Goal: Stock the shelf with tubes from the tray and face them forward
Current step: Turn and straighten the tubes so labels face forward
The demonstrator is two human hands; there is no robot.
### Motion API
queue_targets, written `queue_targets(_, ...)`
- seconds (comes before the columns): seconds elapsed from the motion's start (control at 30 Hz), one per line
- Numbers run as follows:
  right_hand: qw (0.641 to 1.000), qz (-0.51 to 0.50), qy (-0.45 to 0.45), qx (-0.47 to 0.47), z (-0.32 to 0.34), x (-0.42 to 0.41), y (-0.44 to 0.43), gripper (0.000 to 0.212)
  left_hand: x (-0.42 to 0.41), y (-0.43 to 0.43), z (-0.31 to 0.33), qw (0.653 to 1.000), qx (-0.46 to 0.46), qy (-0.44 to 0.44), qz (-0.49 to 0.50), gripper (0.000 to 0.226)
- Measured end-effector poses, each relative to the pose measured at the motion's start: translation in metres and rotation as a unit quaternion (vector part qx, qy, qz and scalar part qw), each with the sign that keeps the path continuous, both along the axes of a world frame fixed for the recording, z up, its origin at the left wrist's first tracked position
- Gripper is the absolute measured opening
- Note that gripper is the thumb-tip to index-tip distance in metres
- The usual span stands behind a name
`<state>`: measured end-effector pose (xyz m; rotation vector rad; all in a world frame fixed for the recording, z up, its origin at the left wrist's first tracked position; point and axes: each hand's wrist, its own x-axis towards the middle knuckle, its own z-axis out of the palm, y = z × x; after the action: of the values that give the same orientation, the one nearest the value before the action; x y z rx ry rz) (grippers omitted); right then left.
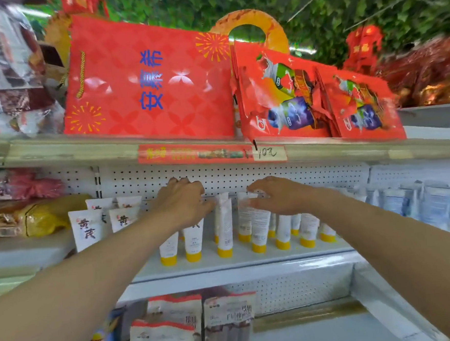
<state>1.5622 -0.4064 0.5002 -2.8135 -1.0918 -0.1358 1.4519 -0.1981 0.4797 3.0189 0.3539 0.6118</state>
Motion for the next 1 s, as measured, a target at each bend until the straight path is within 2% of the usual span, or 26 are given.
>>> queue_targets(0.2, 0.999, 0.036, -0.003, 0.001, 0.001, 0.015, -0.035, 0.058, 0.005, -0.036, -0.005, 0.999, -0.027, 0.007, 0.02, 0.053)
queue_targets(0.37, 0.999, 0.049, 0.0, 0.009, -0.001, 0.05, -0.026, 0.049, 0.037, -0.016, -0.001, 0.996, -0.079, 0.01, -0.034, 0.047)
queue_targets(0.5, 0.998, 0.055, -0.003, 0.019, -0.004, 0.076, 0.004, 0.046, 0.083, 0.007, 0.001, 0.99, -0.107, 0.063, -0.067, 0.041)
queue_targets(0.67, 0.999, 0.023, 0.03, 0.006, 0.001, 0.104, 0.025, 0.055, 0.122, 0.013, 0.012, 0.981, -0.145, 0.098, -0.081, 0.056)
queue_targets(0.8, 0.996, 0.07, 0.035, -0.037, -0.001, 0.127, 0.033, 0.054, 0.139, 0.013, 0.006, 0.982, -0.133, 0.127, -0.052, 0.068)
queue_targets(1.0, 0.986, 0.141, 0.091, -0.009, -0.004, 0.159, 0.039, 0.047, 0.161, 0.014, -0.004, 0.973, -0.2, 0.108, -0.037, 0.075)
